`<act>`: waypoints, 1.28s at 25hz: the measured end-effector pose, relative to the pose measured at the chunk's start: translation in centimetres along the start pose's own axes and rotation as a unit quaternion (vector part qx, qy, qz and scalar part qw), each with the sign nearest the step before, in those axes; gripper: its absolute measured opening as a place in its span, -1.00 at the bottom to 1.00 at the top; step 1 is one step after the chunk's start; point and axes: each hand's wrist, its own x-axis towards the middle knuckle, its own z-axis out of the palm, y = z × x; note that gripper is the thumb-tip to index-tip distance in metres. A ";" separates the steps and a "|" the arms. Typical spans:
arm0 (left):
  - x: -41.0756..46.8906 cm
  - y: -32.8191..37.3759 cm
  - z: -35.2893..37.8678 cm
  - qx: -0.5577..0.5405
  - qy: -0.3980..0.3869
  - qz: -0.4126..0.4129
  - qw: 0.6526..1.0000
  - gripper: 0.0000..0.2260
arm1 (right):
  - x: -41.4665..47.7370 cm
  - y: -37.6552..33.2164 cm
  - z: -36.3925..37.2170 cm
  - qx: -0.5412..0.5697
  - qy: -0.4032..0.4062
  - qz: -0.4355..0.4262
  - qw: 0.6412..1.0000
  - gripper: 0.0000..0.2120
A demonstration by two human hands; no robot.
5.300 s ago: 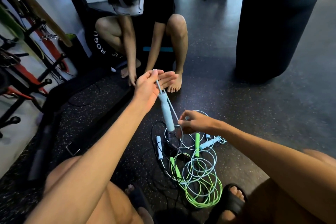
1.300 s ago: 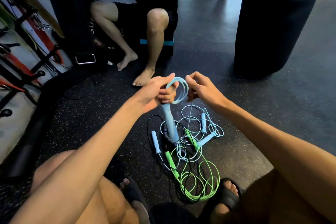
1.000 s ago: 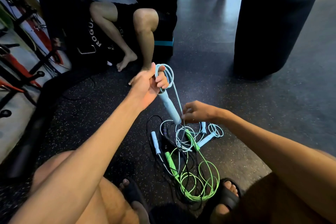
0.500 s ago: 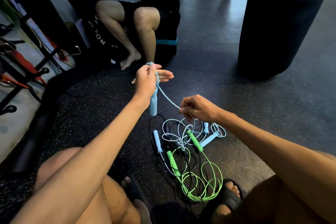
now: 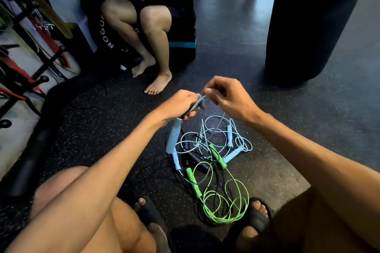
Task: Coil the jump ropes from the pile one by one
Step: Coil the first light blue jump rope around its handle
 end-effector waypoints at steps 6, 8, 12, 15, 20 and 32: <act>-0.6 1.1 -0.2 -0.125 -0.080 -0.010 0.989 -0.65 | 0.2 0.5 0.2 0.105 -0.002 0.082 0.991 -0.96; -0.4 1.1 -0.4 -0.181 -0.080 -0.012 0.980 -0.67 | 0.3 0.4 0.4 0.145 -0.010 0.127 0.981 -0.83; -0.2 1.1 -1.5 -0.321 -0.062 -0.014 0.945 -0.68 | 0.1 2.2 0.5 0.076 -0.118 0.216 0.966 -0.84; -0.5 1.3 -2.3 -0.400 -0.048 -0.008 0.915 -0.69 | -0.7 4.2 0.6 -0.004 -0.242 0.247 0.938 -0.86; -0.6 1.4 -2.6 -0.499 0.005 0.012 0.866 -0.67 | -1.2 4.5 0.9 0.020 -0.226 0.246 0.942 -0.83; -0.7 0.8 -4.5 -0.465 0.016 0.008 0.885 -0.70 | 1.0 5.1 -2.1 -0.101 0.098 0.117 0.983 -0.85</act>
